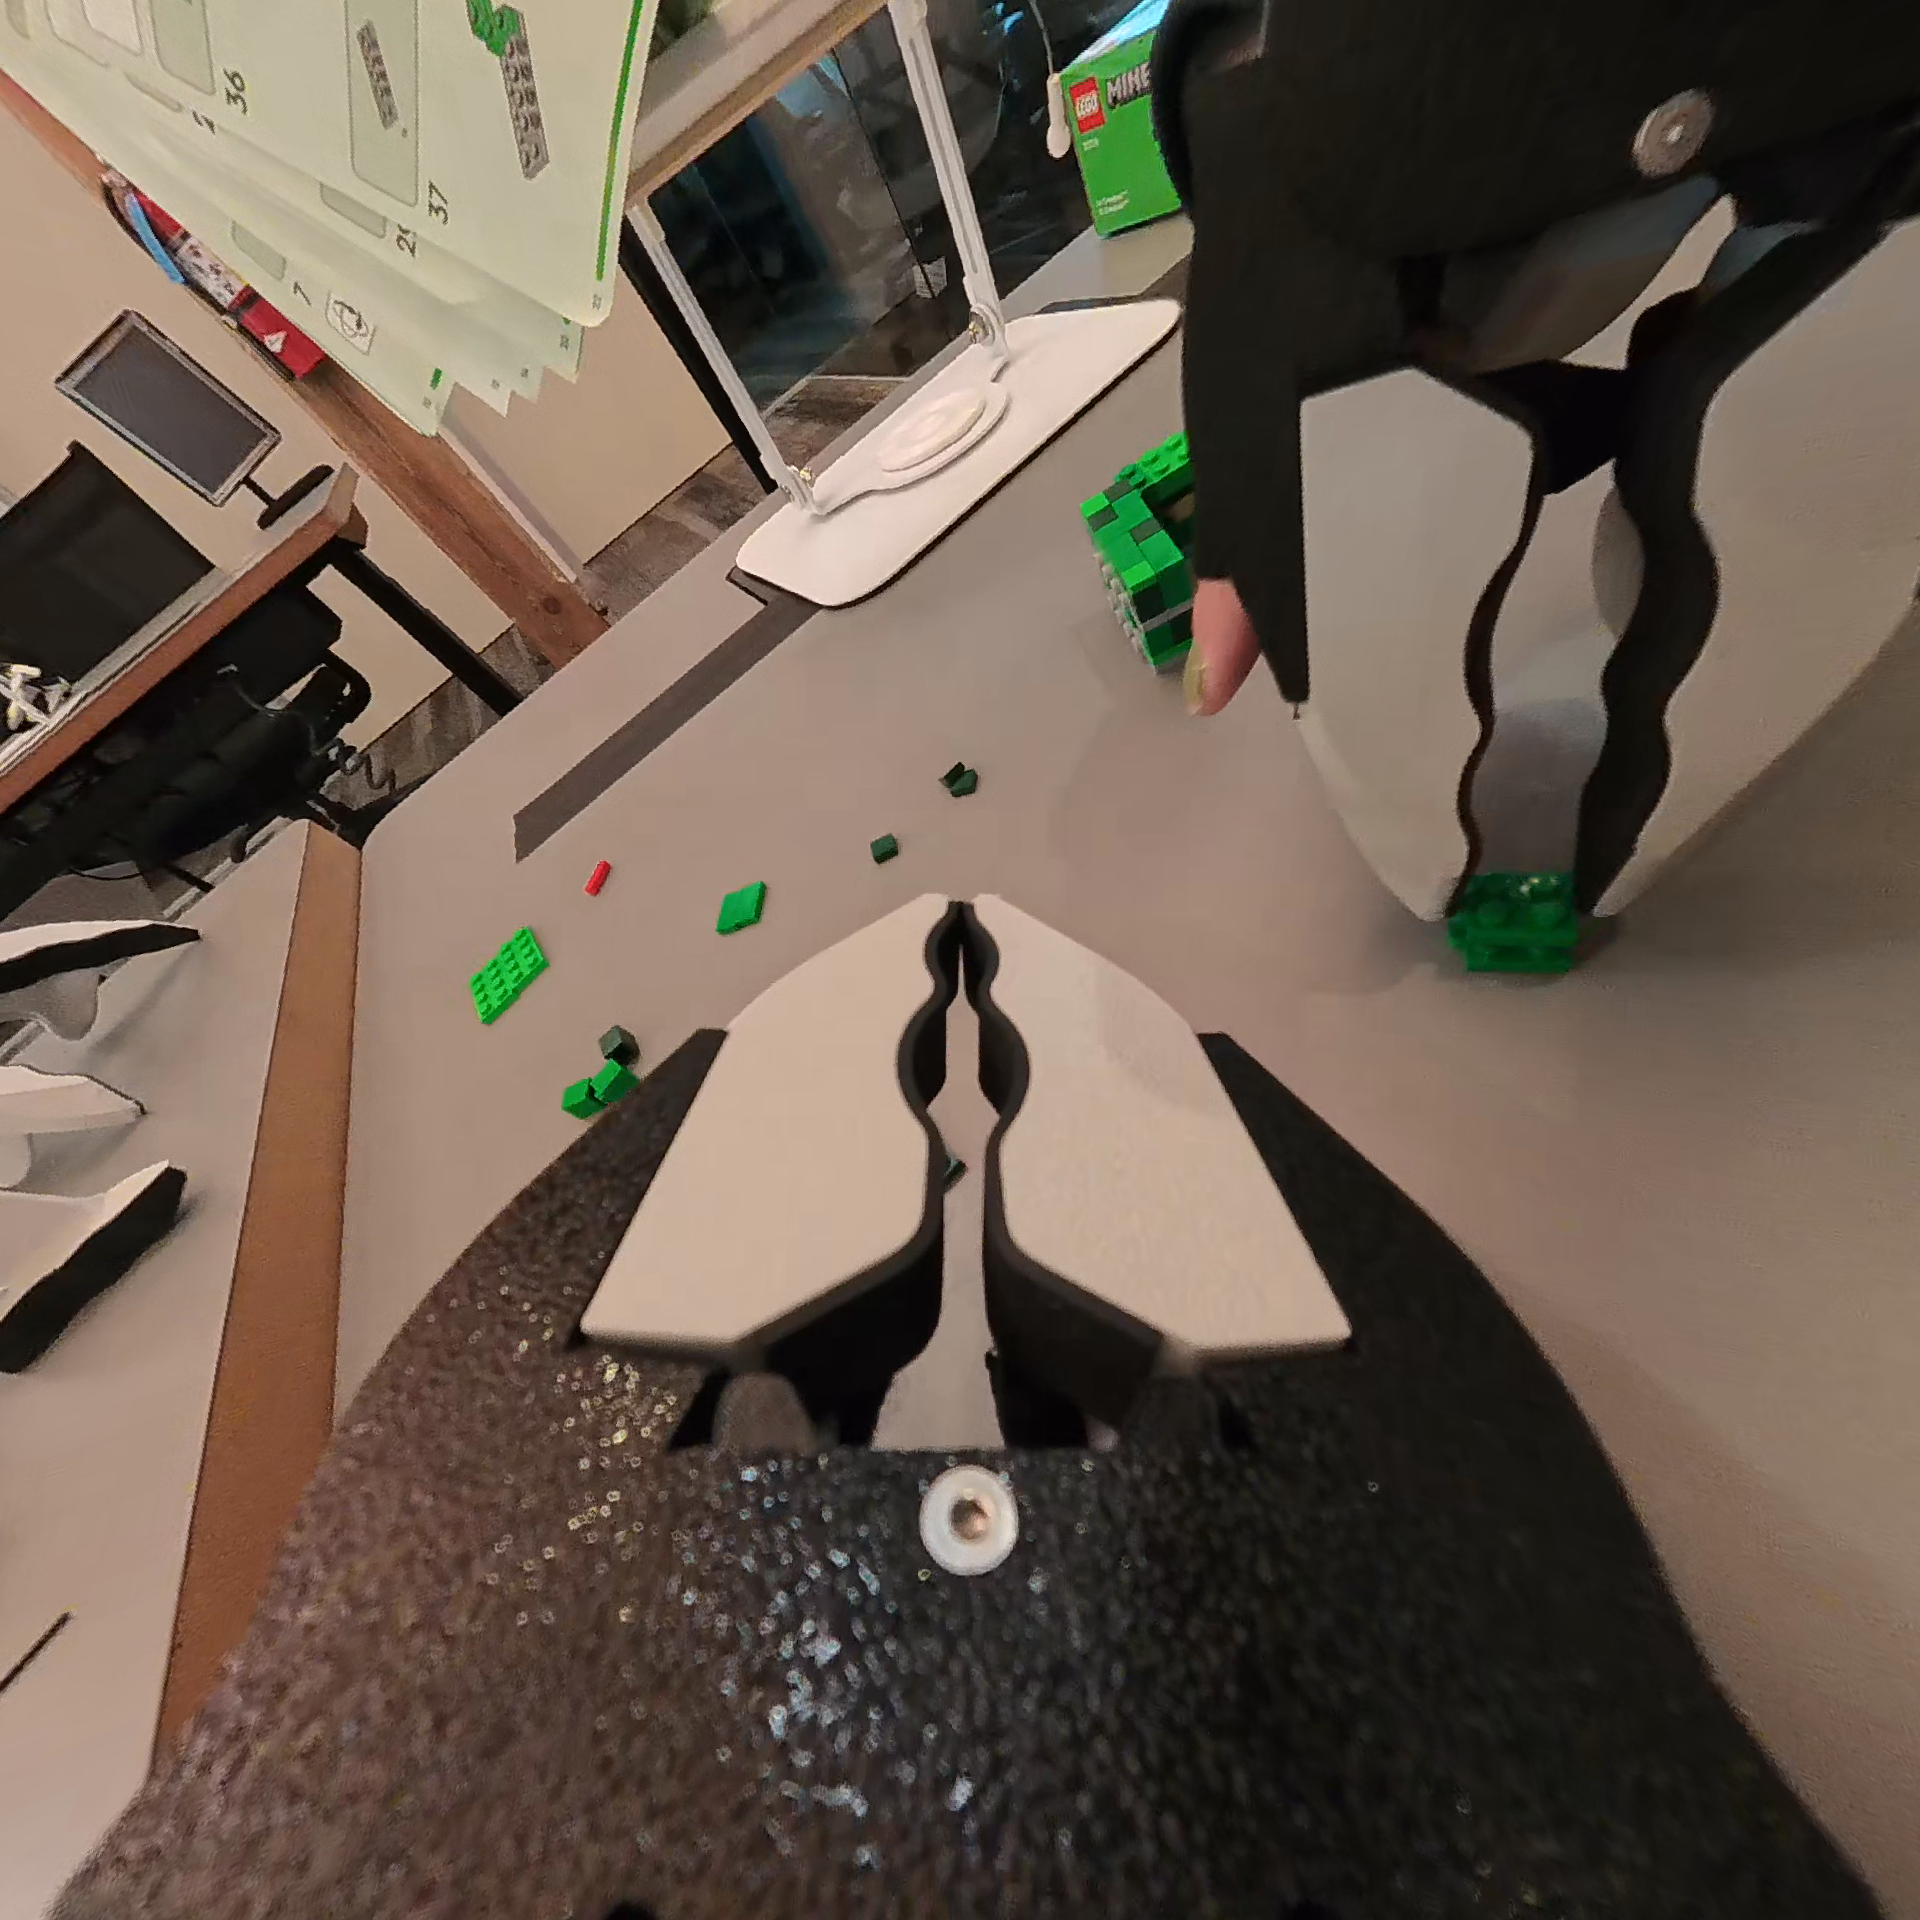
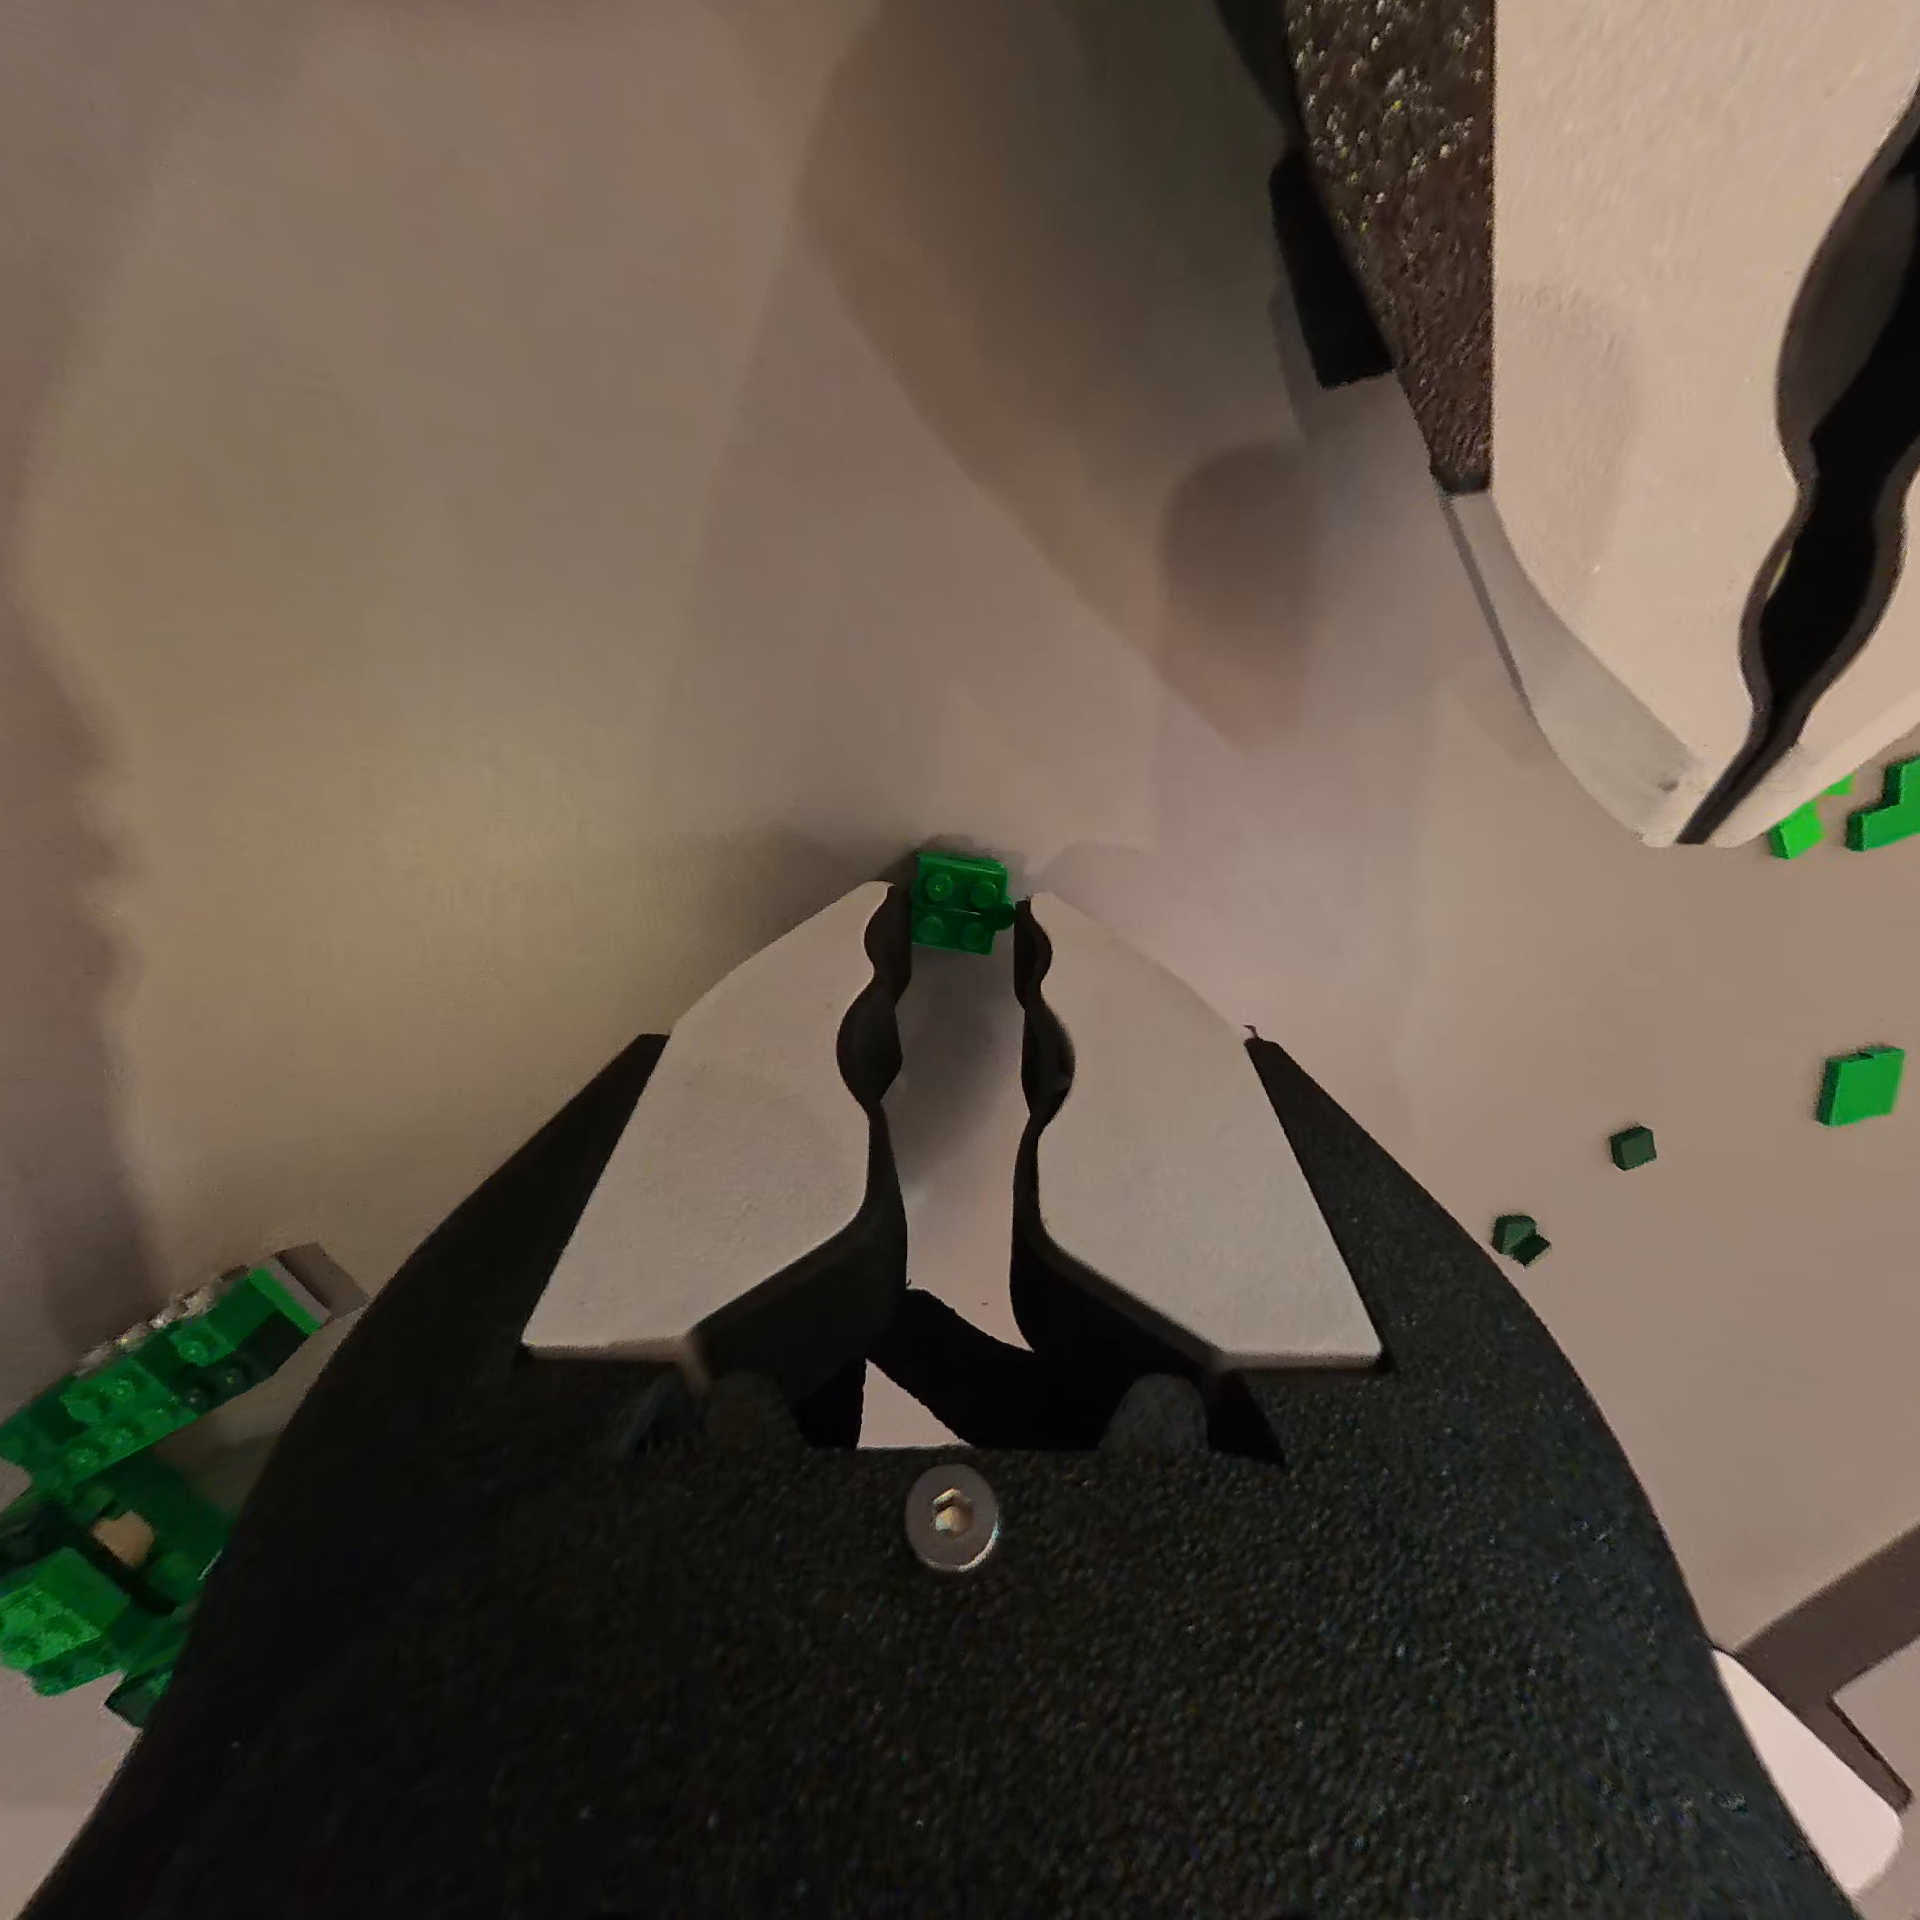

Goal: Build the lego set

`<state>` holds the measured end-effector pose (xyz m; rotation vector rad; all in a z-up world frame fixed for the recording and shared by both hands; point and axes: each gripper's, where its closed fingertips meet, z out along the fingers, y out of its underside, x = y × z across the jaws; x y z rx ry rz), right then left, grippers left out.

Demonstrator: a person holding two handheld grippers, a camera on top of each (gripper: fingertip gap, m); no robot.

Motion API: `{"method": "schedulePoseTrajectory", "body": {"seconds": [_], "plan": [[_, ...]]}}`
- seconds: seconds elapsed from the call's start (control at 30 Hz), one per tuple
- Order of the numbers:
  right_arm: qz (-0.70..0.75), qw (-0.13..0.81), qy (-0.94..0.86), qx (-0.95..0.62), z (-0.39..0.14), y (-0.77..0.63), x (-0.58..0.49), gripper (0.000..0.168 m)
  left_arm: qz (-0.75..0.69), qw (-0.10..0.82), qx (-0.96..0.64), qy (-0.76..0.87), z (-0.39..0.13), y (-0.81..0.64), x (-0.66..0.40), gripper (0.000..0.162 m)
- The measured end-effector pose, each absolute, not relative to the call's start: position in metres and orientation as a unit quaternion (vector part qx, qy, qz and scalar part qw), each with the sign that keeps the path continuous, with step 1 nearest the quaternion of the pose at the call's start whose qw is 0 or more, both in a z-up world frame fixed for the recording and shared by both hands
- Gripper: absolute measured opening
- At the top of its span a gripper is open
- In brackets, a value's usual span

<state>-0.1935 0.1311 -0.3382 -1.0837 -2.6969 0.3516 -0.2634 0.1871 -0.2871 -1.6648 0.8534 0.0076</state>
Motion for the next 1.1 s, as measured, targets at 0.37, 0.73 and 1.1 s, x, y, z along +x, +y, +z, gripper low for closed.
{"method": "schedulePoseTrajectory", "body": {"seconds": [0.37, 0.73, 1.1], "plan": [[0.115, 0.096, -0.919, -0.365, -0.340, 0.130, -0.193, 0.018, 0.006, 0.585, -0.719, 0.375, -0.290, 0.186, -0.262, 0.000], [0.118, 0.090, -0.915, -0.376, -0.342, 0.130, -0.192, 0.020, 0.004, 0.574, -0.724, 0.382, -0.295, 0.186, -0.261, 0.000], [0.136, 0.090, -0.902, -0.399, -0.344, 0.130, -0.189, 0.026, 0.001, 0.566, -0.728, 0.387, -0.298, 0.185, -0.260, 0.000]]}}
